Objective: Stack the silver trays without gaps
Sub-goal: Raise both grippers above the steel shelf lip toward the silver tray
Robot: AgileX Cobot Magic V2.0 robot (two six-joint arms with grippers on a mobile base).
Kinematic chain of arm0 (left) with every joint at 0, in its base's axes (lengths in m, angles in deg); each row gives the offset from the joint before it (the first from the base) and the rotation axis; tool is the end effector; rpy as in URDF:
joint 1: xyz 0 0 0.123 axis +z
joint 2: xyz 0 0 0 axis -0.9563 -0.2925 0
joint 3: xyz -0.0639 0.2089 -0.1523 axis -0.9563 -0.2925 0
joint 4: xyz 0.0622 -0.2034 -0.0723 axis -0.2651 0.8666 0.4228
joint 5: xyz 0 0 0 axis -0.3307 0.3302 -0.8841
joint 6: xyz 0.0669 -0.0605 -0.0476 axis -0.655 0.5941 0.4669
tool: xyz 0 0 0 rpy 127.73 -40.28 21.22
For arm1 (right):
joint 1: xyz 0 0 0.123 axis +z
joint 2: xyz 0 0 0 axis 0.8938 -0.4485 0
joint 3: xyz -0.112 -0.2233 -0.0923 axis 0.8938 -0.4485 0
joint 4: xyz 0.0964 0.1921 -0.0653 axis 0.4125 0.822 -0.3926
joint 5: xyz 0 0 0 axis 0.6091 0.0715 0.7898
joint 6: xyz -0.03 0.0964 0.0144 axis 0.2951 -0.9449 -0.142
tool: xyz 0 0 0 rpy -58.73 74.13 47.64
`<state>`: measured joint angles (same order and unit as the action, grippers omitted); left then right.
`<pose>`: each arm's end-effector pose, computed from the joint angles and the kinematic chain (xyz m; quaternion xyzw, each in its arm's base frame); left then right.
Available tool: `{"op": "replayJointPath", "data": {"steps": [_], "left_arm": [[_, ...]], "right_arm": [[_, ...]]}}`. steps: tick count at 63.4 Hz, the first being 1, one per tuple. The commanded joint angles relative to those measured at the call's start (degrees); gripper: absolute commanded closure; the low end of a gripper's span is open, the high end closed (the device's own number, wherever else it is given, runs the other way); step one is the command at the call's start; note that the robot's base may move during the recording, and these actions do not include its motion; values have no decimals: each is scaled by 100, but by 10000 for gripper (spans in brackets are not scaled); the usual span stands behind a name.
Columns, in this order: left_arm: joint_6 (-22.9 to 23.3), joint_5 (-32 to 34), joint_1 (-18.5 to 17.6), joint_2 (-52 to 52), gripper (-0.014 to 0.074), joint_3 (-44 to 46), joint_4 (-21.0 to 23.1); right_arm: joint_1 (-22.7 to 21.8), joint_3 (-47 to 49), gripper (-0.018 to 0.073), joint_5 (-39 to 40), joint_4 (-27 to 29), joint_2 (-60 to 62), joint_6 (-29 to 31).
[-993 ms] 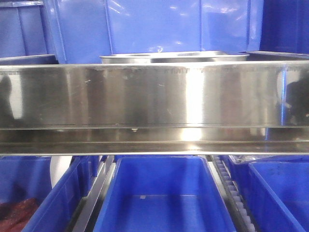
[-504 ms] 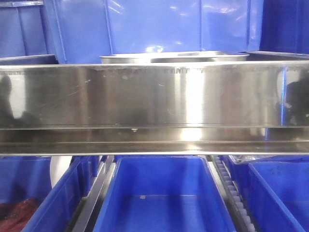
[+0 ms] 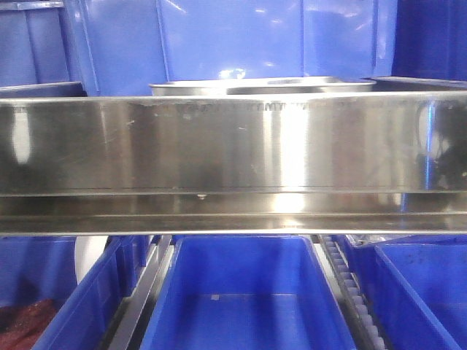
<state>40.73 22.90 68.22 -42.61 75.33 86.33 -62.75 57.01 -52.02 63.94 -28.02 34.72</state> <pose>0.0557 -0.0060 0.2182 0.0092 0.6881 -0.0601 0.7230 0.0570 0.0004 0.2183 0.0509 0.6604 0.0642 0.7464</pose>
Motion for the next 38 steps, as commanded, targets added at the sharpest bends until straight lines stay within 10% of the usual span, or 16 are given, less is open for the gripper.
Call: {"op": "replayJointPath", "data": {"steps": [1,13,25,38], "left_arm": [[-4,-171,-1,3,644,840,42],[-4,-1288,-1,-620,550,2525,42],[-4,-1318,-1,-1513,211,3496,-36],[-760,-1778,-340,-2636,165,4477,-199]], "right_arm": [[-5,769,510,49,79,101,2],[-5,2321,314,-1352,79,-221,2],[-5,3227,-55,-1812,79,-1041,7],[12,3884,-53,-1869,97,-2104,7]]}}
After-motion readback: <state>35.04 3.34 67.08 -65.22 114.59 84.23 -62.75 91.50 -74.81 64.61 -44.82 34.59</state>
